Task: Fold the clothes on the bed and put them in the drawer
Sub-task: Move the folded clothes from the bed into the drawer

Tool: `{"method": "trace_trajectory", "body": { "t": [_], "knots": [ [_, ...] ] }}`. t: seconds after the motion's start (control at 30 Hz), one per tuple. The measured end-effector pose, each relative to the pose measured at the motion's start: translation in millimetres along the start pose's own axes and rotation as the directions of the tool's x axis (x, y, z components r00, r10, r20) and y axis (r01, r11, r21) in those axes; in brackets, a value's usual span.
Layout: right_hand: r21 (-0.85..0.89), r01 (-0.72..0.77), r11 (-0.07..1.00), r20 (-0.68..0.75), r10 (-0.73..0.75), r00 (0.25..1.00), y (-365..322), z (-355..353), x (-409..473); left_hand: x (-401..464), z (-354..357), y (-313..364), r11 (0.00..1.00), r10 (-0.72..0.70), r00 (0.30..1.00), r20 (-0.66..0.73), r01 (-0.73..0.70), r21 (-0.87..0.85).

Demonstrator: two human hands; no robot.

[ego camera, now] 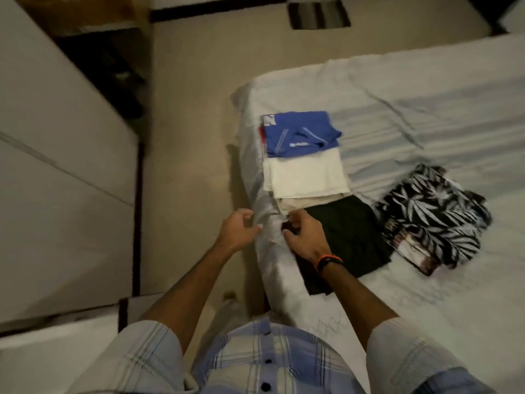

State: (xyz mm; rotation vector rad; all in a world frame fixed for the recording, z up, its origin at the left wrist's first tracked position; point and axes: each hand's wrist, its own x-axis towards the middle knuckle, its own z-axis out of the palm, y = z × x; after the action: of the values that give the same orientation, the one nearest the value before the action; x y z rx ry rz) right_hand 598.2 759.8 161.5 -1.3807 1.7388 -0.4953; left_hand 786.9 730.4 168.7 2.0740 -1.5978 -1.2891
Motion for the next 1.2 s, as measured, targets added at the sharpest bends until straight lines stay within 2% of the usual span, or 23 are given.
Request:
{"method": "trace_trajectory", "body": {
  "t": [0.13, 0.37, 0.47, 0.63, 0.7, 0.77, 0.83, 0.9, 1.0, 1.13, 1.2],
  "knots": [
    [0.089, -0.222, 0.971, -0.142, 0.233, 0.962, 49.8, -36.9, -7.1, 41.6, 51.0, 46.2, 0.992, 0.079, 0.972, 0.222, -0.098, 0.076],
    [0.277, -0.454, 0.847, -0.221, 0.516, 0.828, 97.5, -44.5, -16.0, 88.2, 104.2, 72.4, 0.956, 0.100, 0.873, 0.477, -0.217, 0.196],
    [0.370, -0.532, 0.761, -0.243, 0.632, 0.735, 119.7, -39.8, -14.6, 112.6, 134.4, 79.0, 0.912, 0.095, 0.819, 0.566, -0.299, 0.279],
    [0.507, -0.620, 0.598, -0.212, 0.784, 0.583, 158.0, -23.6, -3.9, 149.9, 173.6, 84.6, 0.812, 0.078, 0.793, 0.604, -0.403, 0.423],
    [0.533, -0.653, 0.538, -0.239, 0.836, 0.494, 168.5, -17.4, -0.1, 161.0, 183.3, 85.8, 0.749, 0.113, 0.804, 0.584, -0.455, 0.482],
    [0.554, -0.687, 0.469, -0.288, 0.883, 0.371, 184.0, -9.6, 5.8, 175.6, 201.9, 82.7, 0.665, 0.123, 0.800, 0.587, -0.505, 0.550],
    [0.609, -0.682, 0.406, -0.294, 0.913, 0.282, 197.2, -0.5, 10.0, 186.8, 215.7, 75.8, 0.585, 0.119, 0.795, 0.595, -0.540, 0.605],
    [0.697, -0.644, 0.317, -0.236, 0.948, 0.211, 213.4, 8.3, 14.2, 196.2, 228.2, 69.0, 0.518, 0.135, 0.801, 0.583, -0.558, 0.648],
    [0.792, -0.569, 0.219, -0.156, 0.975, 0.158, 224.7, 13.0, 17.5, 201.1, 233.8, 69.4, 0.480, 0.177, 0.809, 0.561, -0.569, 0.668],
    [0.931, -0.363, 0.041, 0.025, 0.984, 0.174, 230.9, 12.6, 19.4, 200.0, 237.3, 70.5, 0.539, 0.200, 0.796, 0.571, -0.576, 0.614],
    [0.934, -0.357, 0.001, 0.079, 0.975, 0.209, 232.6, 13.2, 22.7, 197.8, 239.9, 70.4, 0.542, 0.187, 0.795, 0.577, -0.573, 0.615]
  ]
}}
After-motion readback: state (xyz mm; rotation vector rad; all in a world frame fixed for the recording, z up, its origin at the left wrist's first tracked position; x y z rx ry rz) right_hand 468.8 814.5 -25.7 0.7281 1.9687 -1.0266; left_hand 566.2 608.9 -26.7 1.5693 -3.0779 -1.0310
